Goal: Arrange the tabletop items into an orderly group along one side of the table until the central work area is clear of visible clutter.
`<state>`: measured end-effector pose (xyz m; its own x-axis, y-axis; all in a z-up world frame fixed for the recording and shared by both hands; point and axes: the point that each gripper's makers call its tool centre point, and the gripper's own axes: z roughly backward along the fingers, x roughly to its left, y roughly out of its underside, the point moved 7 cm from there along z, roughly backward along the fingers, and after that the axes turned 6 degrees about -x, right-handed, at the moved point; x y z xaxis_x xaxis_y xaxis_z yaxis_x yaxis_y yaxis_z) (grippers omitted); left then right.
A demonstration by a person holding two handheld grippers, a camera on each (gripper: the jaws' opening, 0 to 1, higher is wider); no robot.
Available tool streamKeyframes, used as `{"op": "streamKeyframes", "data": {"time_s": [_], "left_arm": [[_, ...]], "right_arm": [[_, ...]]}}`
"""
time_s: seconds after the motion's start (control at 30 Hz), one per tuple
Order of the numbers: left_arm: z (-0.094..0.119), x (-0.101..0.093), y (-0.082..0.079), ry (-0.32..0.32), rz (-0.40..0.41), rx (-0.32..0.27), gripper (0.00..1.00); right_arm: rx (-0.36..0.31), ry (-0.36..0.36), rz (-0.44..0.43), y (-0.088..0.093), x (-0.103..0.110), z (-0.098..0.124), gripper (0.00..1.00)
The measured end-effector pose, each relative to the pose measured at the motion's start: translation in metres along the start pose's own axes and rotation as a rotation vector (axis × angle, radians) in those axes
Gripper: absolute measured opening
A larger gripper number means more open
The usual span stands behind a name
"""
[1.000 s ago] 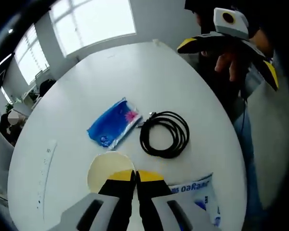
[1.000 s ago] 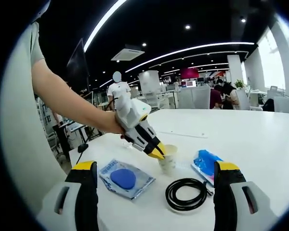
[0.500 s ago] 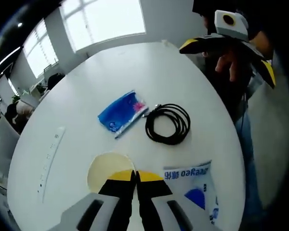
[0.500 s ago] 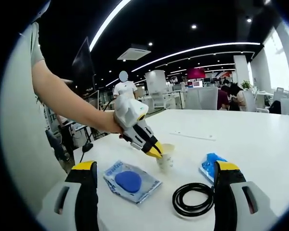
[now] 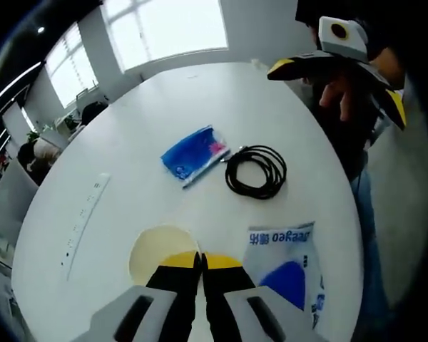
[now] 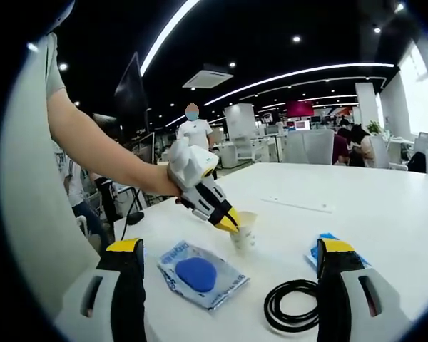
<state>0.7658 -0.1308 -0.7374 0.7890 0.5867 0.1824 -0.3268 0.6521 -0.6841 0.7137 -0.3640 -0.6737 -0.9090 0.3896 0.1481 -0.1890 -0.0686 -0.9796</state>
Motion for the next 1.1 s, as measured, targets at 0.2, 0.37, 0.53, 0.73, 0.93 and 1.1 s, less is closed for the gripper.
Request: {"op": "streamKeyframes", "data": {"time_s": [0.2, 0.37, 0.53, 0.73, 0.93, 1.1], "left_arm": [[0.011, 0.003, 0.011, -0.022, 0.011, 0.010, 0.00], [0.019, 0.008, 0.021, -0.039, 0.021, 0.014, 0.00], [0.027, 0.012, 0.030, -0.053, 0.030, 0.023, 0.00], [0.035, 0.017, 0.038, -0.068, 0.038, 0.031, 0.00], [0.038, 0.023, 0.044, -0.081, 0.050, 0.034, 0.00], [0.039, 0.028, 0.049, -0.087, 0.066, 0.034, 0.00]], "right_arm": [[0.003, -0.022, 0.002, 0.001, 0.003, -0.008, 0.97], [0.006, -0.038, 0.005, 0.000, 0.007, -0.014, 0.97], [0.007, -0.050, 0.007, -0.001, 0.010, -0.019, 0.97], [0.009, -0.059, 0.008, 0.000, 0.012, -0.022, 0.97], [0.013, -0.058, 0.010, 0.001, 0.013, -0.022, 0.97], [0.014, -0.055, 0.009, 0.001, 0.012, -0.021, 0.97]]}}
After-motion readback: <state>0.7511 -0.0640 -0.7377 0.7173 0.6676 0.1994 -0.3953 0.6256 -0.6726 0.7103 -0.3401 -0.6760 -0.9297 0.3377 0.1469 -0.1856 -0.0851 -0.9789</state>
